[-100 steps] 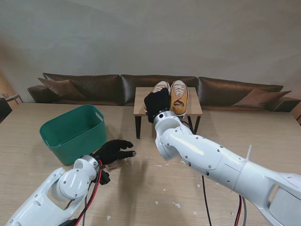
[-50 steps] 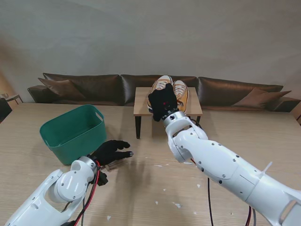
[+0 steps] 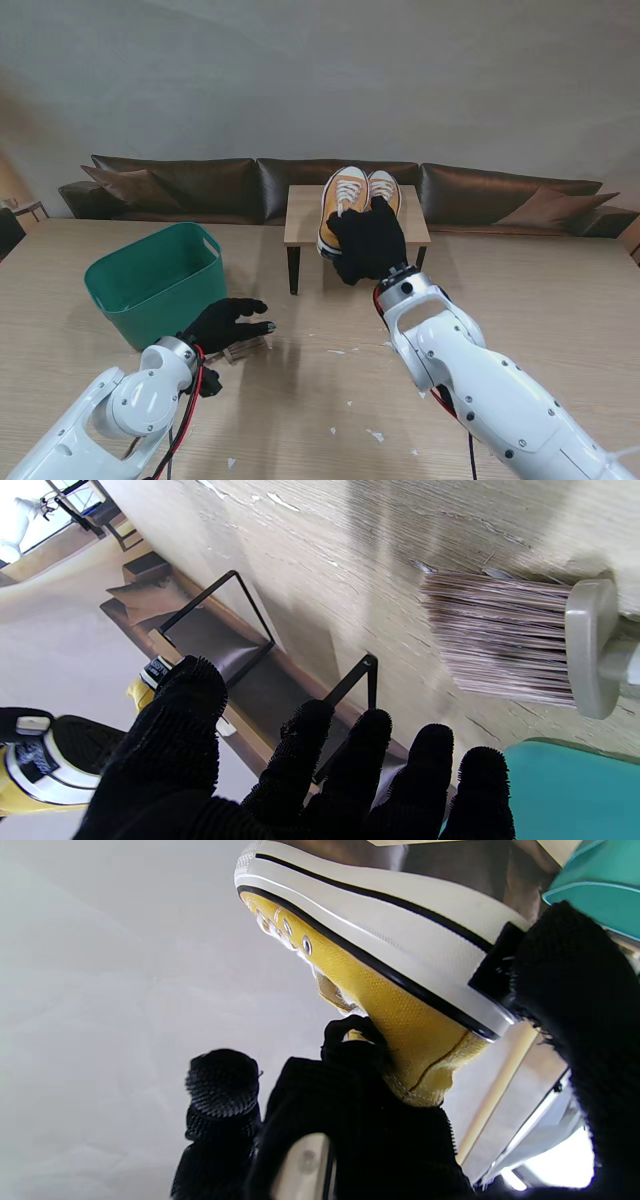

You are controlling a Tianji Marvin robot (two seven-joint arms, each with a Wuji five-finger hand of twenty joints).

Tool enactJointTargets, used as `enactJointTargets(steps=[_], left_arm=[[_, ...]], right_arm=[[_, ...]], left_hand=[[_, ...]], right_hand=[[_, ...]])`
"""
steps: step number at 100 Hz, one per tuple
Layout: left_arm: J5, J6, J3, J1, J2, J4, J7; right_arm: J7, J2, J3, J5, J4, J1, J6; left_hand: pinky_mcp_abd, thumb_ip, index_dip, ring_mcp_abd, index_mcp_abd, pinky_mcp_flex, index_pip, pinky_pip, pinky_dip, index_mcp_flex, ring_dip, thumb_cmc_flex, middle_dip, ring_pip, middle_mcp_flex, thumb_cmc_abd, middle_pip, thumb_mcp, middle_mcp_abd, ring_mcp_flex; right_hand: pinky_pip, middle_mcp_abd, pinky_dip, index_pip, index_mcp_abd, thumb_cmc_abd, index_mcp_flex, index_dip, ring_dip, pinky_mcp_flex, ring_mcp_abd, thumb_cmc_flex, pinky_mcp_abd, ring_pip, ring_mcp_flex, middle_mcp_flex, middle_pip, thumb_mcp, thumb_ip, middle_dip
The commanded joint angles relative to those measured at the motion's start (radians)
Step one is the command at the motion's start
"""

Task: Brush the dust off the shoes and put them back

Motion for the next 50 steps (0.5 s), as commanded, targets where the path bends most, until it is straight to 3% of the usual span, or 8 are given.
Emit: enactJointTargets(steps=[1,50], left_arm=[[0.004,-0.004,-0.006,0.01,-0.002,-0.012,-0.013],[0.025,-0.009,-0.031,0.041,-0.004,-0.029,0.01]], right_arm=[[-0.006,0.006,0.006,0.006,-0.038,-0.04,-0.014],[-0.152,-0.005,0.193,0.152,-0.165,-0.345,-0.226]], left_hand=[[0.008,0.036,0.007,0.015,0.004,0.002,0.002,-0.004,0.013,0.017,0.01,0.028,0.004,0.0,0.005,0.035,-0.001,-0.025,0.012,0.016],[0.009,0.037,0.008,0.015,0.006,0.003,0.003,-0.004,0.013,0.02,0.011,0.03,0.004,0.001,0.006,0.036,-0.001,-0.027,0.013,0.016]], right_hand=[[0.033,-0.083,0.022,0.406,0.037,0.166,0.134,0.097,0.003,0.463,-0.041,0.109,-0.019,0.02,-0.019,0.024,0.07,0.102,0.083,0.035],[0.025,-0.079,0.038,0.405,0.037,0.162,0.134,0.096,0.007,0.462,-0.029,0.109,-0.008,0.02,-0.019,0.029,0.064,0.105,0.08,0.033]])
